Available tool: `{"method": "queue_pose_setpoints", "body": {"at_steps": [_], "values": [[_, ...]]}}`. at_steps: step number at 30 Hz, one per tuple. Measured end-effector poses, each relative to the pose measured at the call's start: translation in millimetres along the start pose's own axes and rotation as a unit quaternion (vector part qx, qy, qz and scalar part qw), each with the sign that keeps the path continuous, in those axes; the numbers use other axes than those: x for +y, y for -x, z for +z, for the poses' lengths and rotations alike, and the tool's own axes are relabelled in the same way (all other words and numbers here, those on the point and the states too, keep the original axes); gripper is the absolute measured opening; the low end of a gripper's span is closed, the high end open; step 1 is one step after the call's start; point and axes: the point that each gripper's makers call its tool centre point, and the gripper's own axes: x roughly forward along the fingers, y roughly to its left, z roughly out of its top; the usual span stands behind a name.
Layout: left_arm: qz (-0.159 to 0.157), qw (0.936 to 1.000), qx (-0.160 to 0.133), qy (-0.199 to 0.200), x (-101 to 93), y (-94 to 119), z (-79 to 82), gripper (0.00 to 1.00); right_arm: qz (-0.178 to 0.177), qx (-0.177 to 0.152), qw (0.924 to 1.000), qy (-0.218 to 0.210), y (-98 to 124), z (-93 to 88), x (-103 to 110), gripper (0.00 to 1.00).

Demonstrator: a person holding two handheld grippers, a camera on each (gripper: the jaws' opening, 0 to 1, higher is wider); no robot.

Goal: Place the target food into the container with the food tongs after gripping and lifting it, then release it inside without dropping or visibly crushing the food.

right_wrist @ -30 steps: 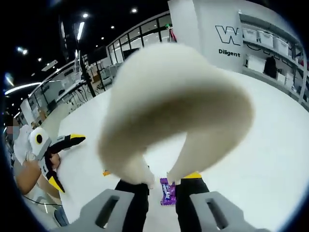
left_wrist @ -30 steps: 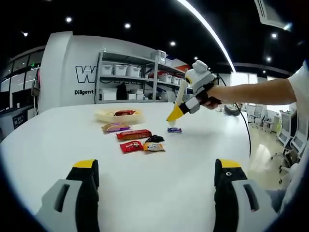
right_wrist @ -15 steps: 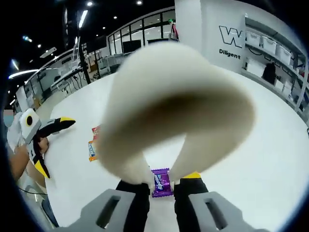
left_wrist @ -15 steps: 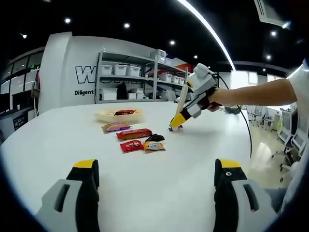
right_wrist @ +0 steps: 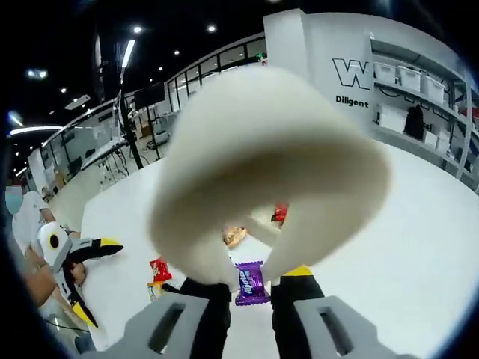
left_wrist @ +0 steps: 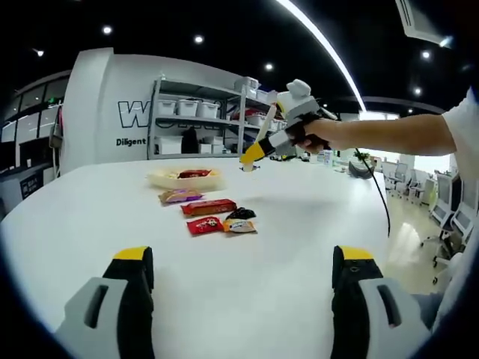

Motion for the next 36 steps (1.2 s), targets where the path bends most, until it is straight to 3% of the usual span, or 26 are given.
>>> {"method": "queue_pose_setpoints", "body": {"at_steps": [10,22,24,29,36], "values": [[0.003,1.0000,-0.001,-0.003,-0.8,0.2,-0.1,0.97,-0.004,-0.030,0.9988,-0.040,-30.7,33.4,-16.3,0.13],[0.005,1.0000,-0.002,-0.003,0.8,-0.5,0.1,0.97,-0.026,-0.032,0.9986,-0.033,-73.3,41.7,-41.6,0.13],[0.007,1.0000,-0.001,0.002,1.8,-0.5,-0.2,0.98,-0.042,-0.034,0.9985,-0.013,-80.3,43.5,-49.0,0.13],[0.006,1.0000,-0.004,0.005,2.3,-0.5,0.4,0.98,-0.040,-0.029,0.9985,-0.024,-97.4,40.4,-53.8,0.14],[0.004,0.9998,0.000,0.019,3.1,-1.3,-0.7,0.99,-0.040,-0.032,0.9984,-0.026,-103.2,37.8,-55.3,0.14]]}}
